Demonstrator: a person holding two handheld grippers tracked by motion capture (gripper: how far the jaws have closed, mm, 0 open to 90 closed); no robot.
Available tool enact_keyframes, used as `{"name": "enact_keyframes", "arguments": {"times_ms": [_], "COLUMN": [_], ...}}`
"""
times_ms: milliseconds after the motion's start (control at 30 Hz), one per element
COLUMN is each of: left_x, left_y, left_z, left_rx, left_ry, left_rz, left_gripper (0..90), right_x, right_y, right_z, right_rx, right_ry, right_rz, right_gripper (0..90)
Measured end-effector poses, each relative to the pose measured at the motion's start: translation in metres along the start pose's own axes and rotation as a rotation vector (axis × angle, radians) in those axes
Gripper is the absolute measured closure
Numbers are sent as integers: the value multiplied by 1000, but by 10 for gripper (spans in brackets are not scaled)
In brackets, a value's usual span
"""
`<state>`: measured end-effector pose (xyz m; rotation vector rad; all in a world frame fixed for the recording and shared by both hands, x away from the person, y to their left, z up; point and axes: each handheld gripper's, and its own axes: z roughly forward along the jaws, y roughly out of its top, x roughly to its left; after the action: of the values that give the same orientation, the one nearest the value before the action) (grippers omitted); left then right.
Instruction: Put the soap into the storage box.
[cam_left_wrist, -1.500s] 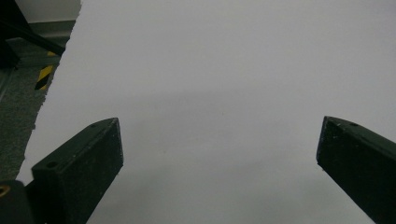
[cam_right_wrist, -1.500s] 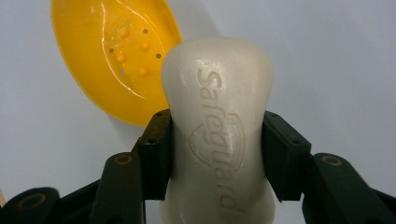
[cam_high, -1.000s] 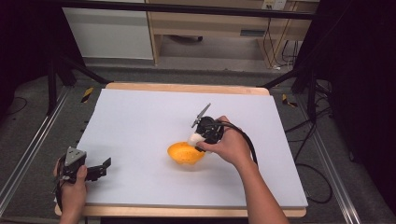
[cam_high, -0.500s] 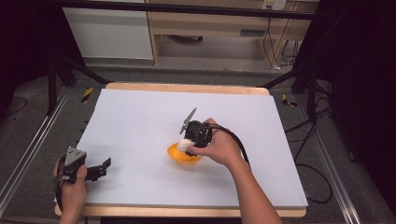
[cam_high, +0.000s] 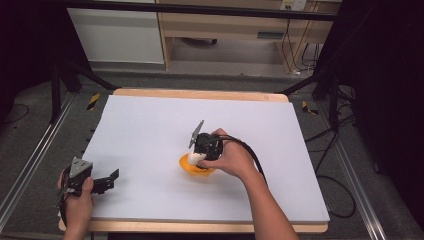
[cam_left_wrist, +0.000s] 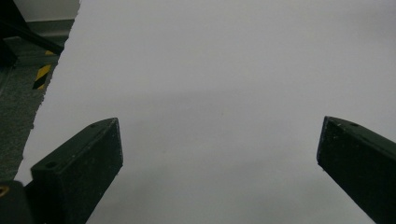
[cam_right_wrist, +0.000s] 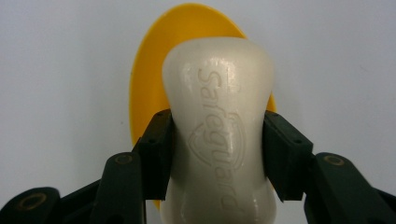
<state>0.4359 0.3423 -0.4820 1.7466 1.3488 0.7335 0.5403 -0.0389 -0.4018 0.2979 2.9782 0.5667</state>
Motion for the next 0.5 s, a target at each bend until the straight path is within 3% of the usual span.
{"name": "enact_keyframes", "arguments": {"times_ms": [67,200,500], "left_x": [0,0,0], "left_y": [0,0,0], "left_z": [0,0,0], "left_rx": [2,2,2], "left_ry": [-2,-2,-1], "left_rz": [-2,-1,1], "left_gripper": [0,0,0], "right_x": [-1,-3,-9], "right_y": [-1,-4,-27], "right_z": [-2,-13,-26], "right_rx": [-24,-55,-103], "right_ry": [30,23,-51], "right_rz": [3,40,144], "right_gripper": [410,362,239]}}
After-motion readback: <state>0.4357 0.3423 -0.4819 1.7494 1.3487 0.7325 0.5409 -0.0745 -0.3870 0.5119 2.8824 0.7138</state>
